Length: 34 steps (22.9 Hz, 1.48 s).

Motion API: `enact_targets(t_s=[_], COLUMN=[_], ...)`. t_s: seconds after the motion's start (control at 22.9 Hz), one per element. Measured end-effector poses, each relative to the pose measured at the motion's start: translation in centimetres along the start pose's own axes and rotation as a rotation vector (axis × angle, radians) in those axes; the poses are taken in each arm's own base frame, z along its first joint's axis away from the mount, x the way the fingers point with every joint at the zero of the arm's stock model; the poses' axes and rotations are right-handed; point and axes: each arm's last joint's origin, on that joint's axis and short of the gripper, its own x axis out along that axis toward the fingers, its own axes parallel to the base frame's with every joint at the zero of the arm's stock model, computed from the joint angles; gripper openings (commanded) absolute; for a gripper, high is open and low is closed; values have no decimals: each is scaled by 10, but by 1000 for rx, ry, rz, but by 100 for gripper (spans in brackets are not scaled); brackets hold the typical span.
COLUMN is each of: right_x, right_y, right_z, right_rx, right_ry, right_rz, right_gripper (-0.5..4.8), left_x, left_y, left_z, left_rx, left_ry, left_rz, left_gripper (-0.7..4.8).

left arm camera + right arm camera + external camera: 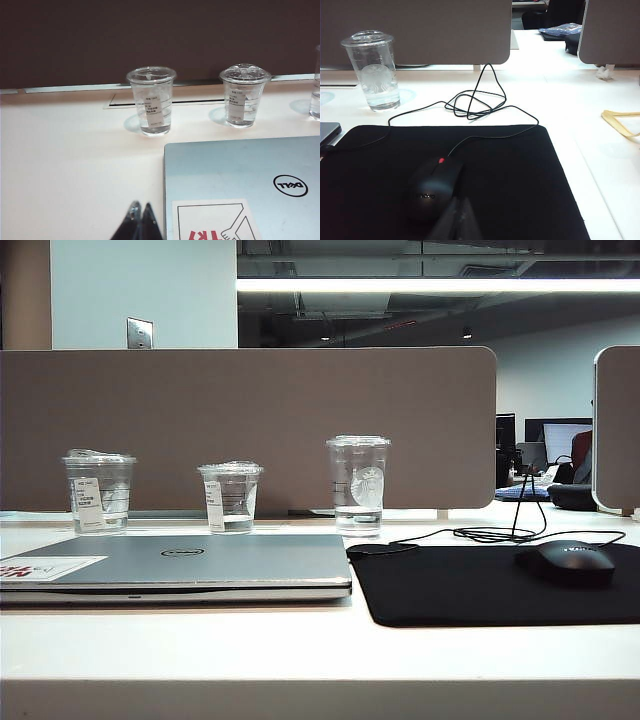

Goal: Pick up the coffee cup on the middle and place it on the right side of the laptop.

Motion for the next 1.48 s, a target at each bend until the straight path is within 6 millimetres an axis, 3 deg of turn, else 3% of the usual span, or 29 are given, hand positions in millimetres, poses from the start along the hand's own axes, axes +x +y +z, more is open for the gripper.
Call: enact_targets(t_s=[0.57, 0.7, 0.74, 0.87, 1.09, 1.31, 1.48], right_x=[0, -1, -1, -4, -19, -16, 13], right_y=[0, 0, -2, -3, -2, 0, 2], right_z=[0, 10, 15, 26, 78, 121, 169], right_rx=[11, 74, 163, 284, 307, 147, 37], right_ry=[-3, -105, -164, -219, -272, -238, -169], right_rz=[0, -15, -50, -84, -70, -49, 13], right_gripper=[-1, -2, -3, -4, -4, -4, -4], left_x=[0, -6, -11, -17, -5, 24, 78], left_y=[0, 2, 4, 6, 7, 8, 5], left_z=[0, 29, 46, 74, 113, 140, 152], left_rx=[-78, -126, -161, -197, -147, -135, -131], left_ry=[3, -67, -120, -171, -104, -9, 142], left_rz=[0, 1, -1, -10, -48, -53, -118], left_gripper=[-6, -6, -6, -6, -6, -6, -6])
